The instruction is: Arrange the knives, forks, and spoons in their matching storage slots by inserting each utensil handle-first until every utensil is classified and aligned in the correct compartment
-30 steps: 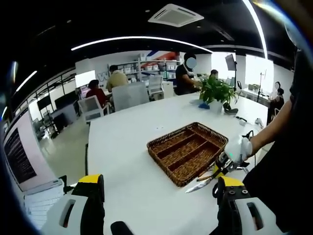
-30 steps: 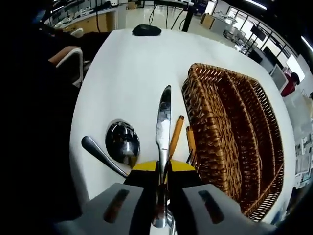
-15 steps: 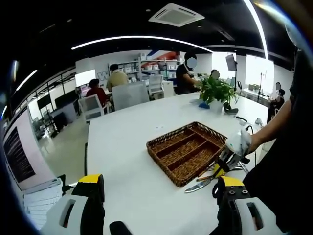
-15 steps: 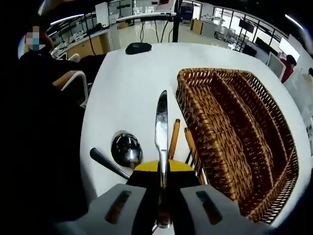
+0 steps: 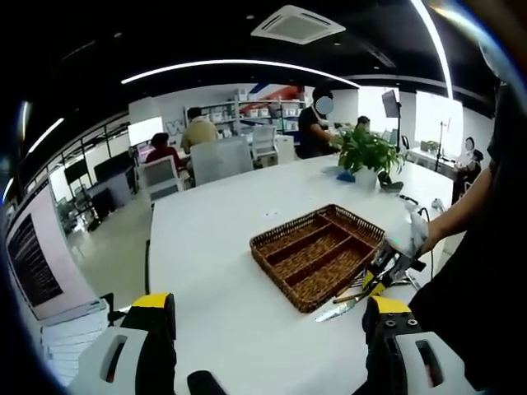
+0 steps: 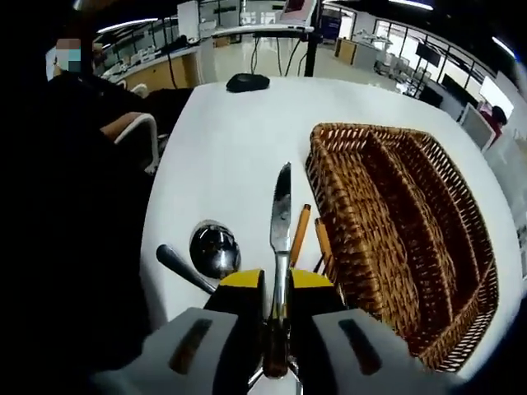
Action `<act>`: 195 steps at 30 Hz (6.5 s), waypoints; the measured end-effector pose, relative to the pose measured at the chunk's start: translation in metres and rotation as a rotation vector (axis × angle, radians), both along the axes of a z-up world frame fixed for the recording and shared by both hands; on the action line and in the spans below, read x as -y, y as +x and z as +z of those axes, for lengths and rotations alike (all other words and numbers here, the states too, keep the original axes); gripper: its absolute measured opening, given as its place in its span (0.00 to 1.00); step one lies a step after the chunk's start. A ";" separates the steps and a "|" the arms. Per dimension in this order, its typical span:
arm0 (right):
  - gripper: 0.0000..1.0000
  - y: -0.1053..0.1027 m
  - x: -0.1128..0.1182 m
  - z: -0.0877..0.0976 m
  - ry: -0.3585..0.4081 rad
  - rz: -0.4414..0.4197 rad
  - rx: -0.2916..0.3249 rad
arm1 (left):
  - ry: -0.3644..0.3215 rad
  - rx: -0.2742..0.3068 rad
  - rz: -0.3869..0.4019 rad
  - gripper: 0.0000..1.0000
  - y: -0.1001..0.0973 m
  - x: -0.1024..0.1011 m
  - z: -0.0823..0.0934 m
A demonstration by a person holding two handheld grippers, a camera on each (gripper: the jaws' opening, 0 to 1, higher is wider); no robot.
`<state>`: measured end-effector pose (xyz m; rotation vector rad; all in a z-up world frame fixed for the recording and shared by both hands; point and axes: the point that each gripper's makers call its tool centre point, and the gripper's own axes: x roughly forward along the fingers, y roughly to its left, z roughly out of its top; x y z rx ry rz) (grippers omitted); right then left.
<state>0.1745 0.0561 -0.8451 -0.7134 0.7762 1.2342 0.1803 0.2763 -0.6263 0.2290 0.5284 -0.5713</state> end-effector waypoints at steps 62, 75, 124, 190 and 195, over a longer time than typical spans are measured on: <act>0.01 -0.018 -0.011 0.009 -0.057 0.211 -0.011 | -0.011 0.003 -0.026 1.00 0.002 0.012 -0.001; 0.01 -0.002 0.001 0.066 -0.051 0.188 0.043 | -0.036 0.021 -0.048 1.00 0.000 0.028 0.002; 0.01 0.046 0.012 0.139 -0.095 0.150 0.199 | -0.084 0.029 -0.077 1.00 -0.015 0.045 0.006; 0.02 0.115 0.017 0.079 -0.127 0.158 0.197 | -0.049 -0.031 -0.053 1.00 0.002 0.019 -0.003; 0.02 0.115 0.017 0.069 -0.125 0.157 0.185 | -0.049 -0.035 -0.049 1.00 0.003 0.018 -0.004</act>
